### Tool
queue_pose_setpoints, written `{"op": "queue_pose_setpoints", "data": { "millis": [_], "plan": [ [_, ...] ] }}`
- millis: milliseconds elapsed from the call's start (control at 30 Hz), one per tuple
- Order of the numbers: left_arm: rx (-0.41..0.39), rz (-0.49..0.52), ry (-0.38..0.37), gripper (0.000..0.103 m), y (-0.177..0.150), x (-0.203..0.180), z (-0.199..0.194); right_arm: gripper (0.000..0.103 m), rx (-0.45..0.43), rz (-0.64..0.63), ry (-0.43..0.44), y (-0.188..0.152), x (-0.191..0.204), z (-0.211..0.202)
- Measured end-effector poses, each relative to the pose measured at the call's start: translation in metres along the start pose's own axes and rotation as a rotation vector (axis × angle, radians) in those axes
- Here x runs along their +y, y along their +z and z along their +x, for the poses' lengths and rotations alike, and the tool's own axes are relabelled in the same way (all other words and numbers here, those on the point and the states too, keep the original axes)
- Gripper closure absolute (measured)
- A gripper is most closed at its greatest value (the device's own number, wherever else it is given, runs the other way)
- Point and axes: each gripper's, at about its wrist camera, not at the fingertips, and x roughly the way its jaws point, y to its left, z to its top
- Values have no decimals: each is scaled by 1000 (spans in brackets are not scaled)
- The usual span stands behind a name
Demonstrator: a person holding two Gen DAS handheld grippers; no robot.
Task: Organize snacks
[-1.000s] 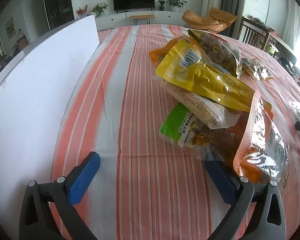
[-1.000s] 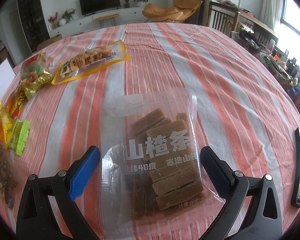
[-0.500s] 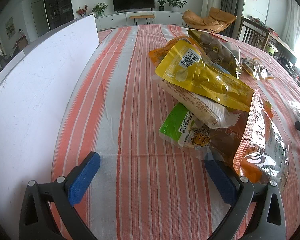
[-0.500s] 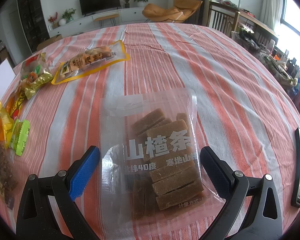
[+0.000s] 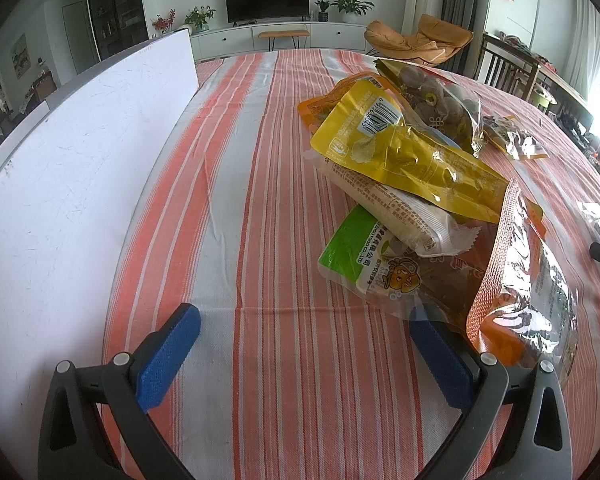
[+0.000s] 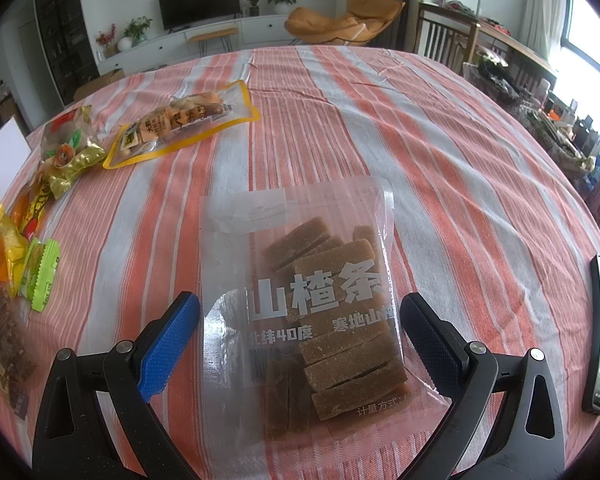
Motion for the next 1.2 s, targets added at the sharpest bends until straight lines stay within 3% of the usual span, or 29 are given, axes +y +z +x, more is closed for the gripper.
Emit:
{"op": "queue_pose_setpoints", "data": {
  "millis": [367,733,867,1033,1200],
  "plan": [
    [7,11,-24,0,-8,0,-7,1,0,0,0,0,0,0],
    [29,-82,-174,0,-11,2,-32,1,0,0,1,0,0,0],
    [65,-56,-269,0,-8,-14,-35,1,0,0,1,0,0,0],
    [93,9,-277,0,-16,-40,-34,1,-1,0,1,0,0,0],
    [113,-10,-355,0,-19,-49,-37,1,-1,0,1,0,0,0]
  ]
}}
